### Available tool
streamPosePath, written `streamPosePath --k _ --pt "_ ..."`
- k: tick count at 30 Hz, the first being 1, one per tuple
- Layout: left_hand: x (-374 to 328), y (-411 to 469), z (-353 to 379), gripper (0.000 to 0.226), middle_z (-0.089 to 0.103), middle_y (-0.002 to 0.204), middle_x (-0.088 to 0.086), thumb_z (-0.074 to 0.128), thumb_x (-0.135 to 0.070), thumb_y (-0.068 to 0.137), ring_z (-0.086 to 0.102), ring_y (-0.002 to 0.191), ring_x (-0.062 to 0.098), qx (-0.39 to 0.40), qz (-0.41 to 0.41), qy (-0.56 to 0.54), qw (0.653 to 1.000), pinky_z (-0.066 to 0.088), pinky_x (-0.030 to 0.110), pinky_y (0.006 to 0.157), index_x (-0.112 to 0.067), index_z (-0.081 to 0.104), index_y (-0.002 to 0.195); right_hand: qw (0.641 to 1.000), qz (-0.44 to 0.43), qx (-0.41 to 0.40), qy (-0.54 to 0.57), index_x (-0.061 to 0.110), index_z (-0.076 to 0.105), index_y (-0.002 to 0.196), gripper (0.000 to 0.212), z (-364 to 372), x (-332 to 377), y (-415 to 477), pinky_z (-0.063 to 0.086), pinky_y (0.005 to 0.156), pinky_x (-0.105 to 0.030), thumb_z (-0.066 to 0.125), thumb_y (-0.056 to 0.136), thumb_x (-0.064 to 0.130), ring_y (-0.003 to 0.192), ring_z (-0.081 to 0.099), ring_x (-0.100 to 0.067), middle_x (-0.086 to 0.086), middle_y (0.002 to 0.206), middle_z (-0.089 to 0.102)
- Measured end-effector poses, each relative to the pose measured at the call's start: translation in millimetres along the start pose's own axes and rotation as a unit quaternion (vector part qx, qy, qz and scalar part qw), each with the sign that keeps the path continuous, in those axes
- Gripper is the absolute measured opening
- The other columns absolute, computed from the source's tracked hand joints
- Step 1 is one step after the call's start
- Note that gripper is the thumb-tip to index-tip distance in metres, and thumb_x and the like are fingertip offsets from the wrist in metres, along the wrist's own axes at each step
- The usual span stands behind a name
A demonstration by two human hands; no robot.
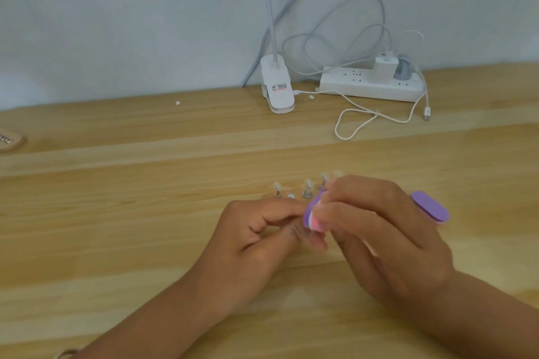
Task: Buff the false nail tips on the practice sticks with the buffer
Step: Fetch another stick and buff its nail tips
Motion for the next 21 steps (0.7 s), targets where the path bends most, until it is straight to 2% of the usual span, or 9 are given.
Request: streamPosePath --k 2,5,8,13,16,21 --pt "4.1 -0.4 -0.8 0.017 0.074 0.078 0.003 0.059 -0.012 0.091 0.071 0.083 0.018 -0.007 -0.018 -0.030 0.999 0.049 0.025 0.083 -0.009 0.075 0.085 0.999 -0.002 0.012 -0.037 0.007 0.063 0.112 0.015 -0.6 -5.3 -1.5 0.052 0.089 -0.036 0.056 0.100 0.000 0.108 0.062 -0.022 -0.006 0.113 0.061" --pt "4.5 -0.2 -2.5 0.018 0.074 0.077 0.003 0.057 -0.015 0.092 0.070 0.082 0.018 -0.009 -0.032 -0.064 0.997 0.047 0.021 0.081 -0.011 0.074 0.088 0.999 0.027 -0.005 -0.030 0.009 0.065 0.113 0.019 -5.5 -9.6 -1.1 0.051 0.090 -0.033 0.061 0.097 -0.001 0.109 0.062 -0.020 -0.005 0.115 0.062" --pt "-1.1 1.3 0.3 0.022 0.073 0.076 -0.004 0.058 -0.013 0.092 0.068 0.079 0.009 0.013 -0.008 -0.058 0.998 0.045 0.015 0.077 -0.022 0.073 0.080 1.000 -0.019 0.007 -0.023 0.007 0.064 0.116 0.019 0.7 2.9 -4.4 0.051 0.093 -0.034 0.058 0.099 0.000 0.111 0.062 -0.022 -0.004 0.119 0.060" --pt "5.4 1.1 -2.3 0.021 0.073 0.074 0.009 0.054 -0.007 0.091 0.069 0.078 0.022 0.007 -0.042 -0.095 0.995 0.047 0.018 0.073 -0.004 0.073 0.086 0.999 0.022 0.009 -0.035 0.011 0.063 0.114 0.017 -1.9 -6.5 -2.1 0.051 0.089 -0.036 0.056 0.101 0.002 0.110 0.061 -0.022 -0.002 0.118 0.057" --pt "4.1 1.8 -0.3 0.021 0.072 0.071 0.007 0.053 -0.005 0.090 0.065 0.072 0.019 0.031 -0.043 -0.097 0.994 0.047 0.024 0.070 -0.002 0.073 0.084 0.999 -0.013 0.021 -0.030 0.008 0.062 0.116 0.020 3.9 1.6 -5.2 0.050 0.093 -0.036 0.061 0.098 0.000 0.116 0.060 -0.023 -0.004 0.120 0.058" --pt "5.6 2.5 -0.2 0.025 0.056 0.057 0.005 0.047 -0.011 0.091 0.061 0.059 0.024 0.036 -0.073 -0.143 0.986 0.046 0.026 0.065 -0.005 0.065 0.076 0.998 0.055 0.015 -0.025 0.016 0.061 0.115 0.017 -3.9 -10.4 -0.5 0.049 0.092 -0.036 0.052 0.104 0.008 0.111 0.060 -0.023 0.000 0.120 0.056"
Point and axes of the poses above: each hand's wrist, its own y-axis towards the middle knuckle, its own z-axis out of the palm, x = y × z, the point moved 5 cm from there along y, towards the middle knuckle
